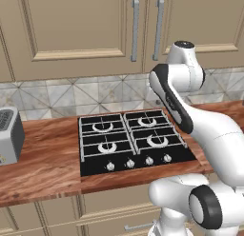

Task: Open the cabinet directly in front. Then move the beer and the mug to the dining counter with the jar on it.

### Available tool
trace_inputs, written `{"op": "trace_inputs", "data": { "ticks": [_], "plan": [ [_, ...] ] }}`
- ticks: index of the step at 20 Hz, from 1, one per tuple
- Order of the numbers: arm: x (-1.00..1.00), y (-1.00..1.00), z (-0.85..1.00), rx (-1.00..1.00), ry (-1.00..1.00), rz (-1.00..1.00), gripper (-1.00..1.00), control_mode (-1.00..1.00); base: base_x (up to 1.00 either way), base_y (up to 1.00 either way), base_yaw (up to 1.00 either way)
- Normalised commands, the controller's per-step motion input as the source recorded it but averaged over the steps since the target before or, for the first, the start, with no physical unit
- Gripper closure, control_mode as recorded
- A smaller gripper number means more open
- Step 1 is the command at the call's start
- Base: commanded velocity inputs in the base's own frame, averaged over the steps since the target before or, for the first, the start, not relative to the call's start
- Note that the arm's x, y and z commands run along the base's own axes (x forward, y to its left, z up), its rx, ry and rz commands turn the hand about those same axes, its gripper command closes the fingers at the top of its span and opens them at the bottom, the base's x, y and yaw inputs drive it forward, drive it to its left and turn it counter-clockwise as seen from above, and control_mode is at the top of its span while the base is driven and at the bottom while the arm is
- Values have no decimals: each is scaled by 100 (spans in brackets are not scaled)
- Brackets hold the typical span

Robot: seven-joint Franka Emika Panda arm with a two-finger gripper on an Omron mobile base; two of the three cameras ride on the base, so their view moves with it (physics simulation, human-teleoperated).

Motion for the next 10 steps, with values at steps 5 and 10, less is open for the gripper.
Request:
{"op": "trace_inputs", "data": {
  "ticks": [5,10],
  "plan": [
    [-27,-1,1,0,-17,0,-100,-100,0,0,0],
    [-40,0,38,2,-38,0,-100,-100,0,0,0]
  ]
}}
